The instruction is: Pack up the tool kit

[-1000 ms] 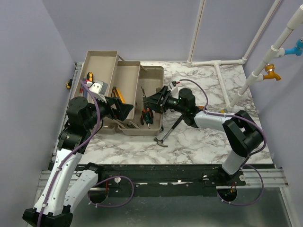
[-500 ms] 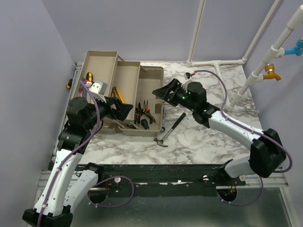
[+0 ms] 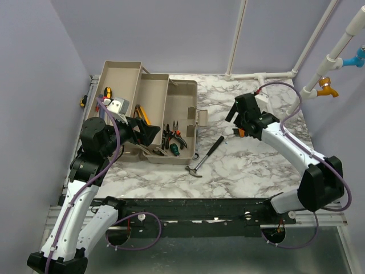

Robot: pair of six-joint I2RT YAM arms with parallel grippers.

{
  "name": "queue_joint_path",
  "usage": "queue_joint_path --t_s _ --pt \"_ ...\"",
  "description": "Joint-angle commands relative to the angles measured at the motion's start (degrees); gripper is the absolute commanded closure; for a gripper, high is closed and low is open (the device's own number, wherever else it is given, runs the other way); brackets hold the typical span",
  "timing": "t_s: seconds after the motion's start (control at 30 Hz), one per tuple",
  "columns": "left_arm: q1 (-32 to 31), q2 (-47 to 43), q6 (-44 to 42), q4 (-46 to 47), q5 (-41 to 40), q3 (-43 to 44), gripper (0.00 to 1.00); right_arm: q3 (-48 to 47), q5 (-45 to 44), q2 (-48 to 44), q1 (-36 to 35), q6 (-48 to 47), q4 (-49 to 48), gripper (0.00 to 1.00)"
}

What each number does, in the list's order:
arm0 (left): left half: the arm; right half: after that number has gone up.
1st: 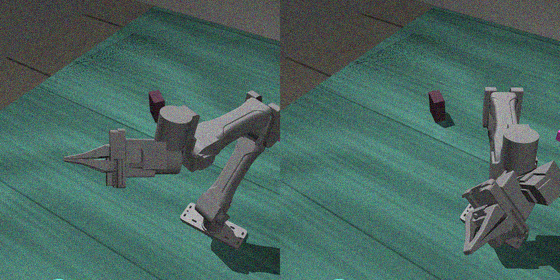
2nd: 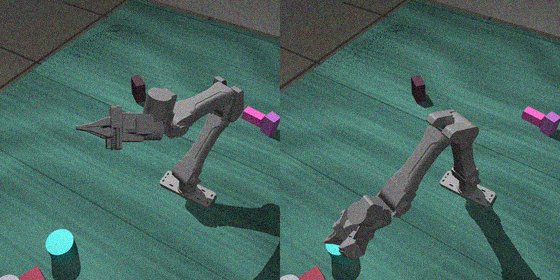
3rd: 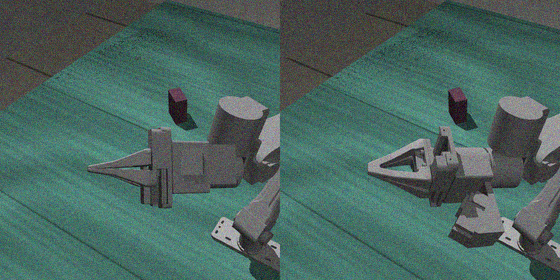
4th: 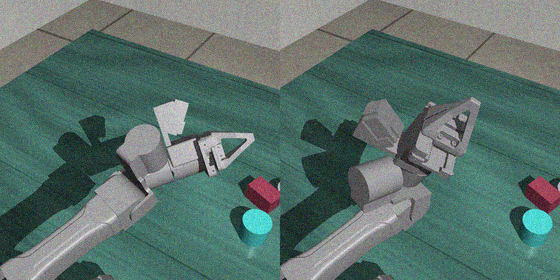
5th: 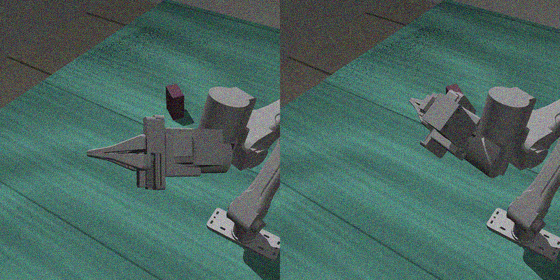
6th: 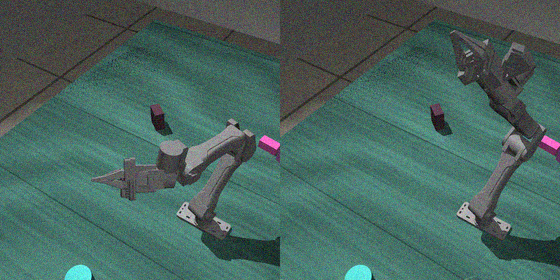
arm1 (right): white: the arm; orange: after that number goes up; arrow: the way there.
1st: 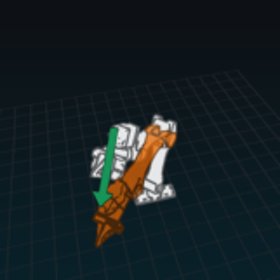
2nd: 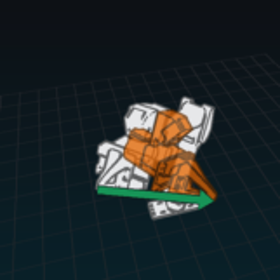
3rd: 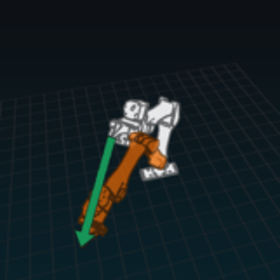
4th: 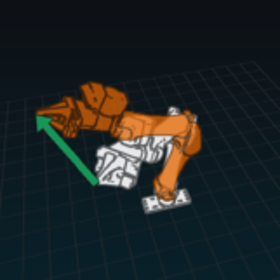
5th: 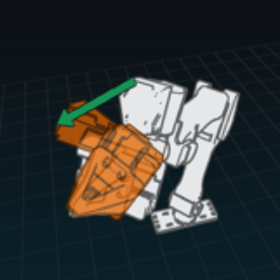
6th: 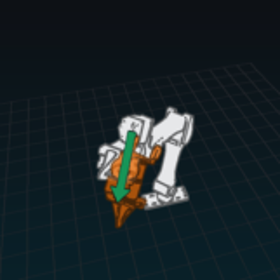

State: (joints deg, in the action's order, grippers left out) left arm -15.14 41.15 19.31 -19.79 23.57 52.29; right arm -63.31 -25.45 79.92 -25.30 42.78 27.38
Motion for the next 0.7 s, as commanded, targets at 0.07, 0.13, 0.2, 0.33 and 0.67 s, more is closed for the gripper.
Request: queue_joint_path --t_s 0.07,0.13,0.2,0.33,0.67 --pt "-0.41 -0.84 -0.46 -0.78 -0.88 -0.26 0.01 -0.70 -5.25 8.25 4.69 -3.08 9.05 0.10" --pt "-0.51 -0.89 -0.57 -0.78 -1.04 -0.26 0.02 0.13 -1.89 9.19 7.96 -4.18 6.69 0.16" --pt "-0.51 -0.82 -0.59 -0.78 -1.04 -0.26 0.02 0.38 -0.31 10.37 9.67 -5.13 4.99 0.22" --pt "-0.51 -0.73 -0.59 -0.87 -0.99 -0.17 0.02 -1.98 -0.99 15.09 10.49 -6.95 4.62 0.39" --pt "-0.60 -0.55 -0.77 -1.02 -1.22 -0.10 0.02 -3.93 3.76 21.66 12.89 -7.64 1.68 0.54"
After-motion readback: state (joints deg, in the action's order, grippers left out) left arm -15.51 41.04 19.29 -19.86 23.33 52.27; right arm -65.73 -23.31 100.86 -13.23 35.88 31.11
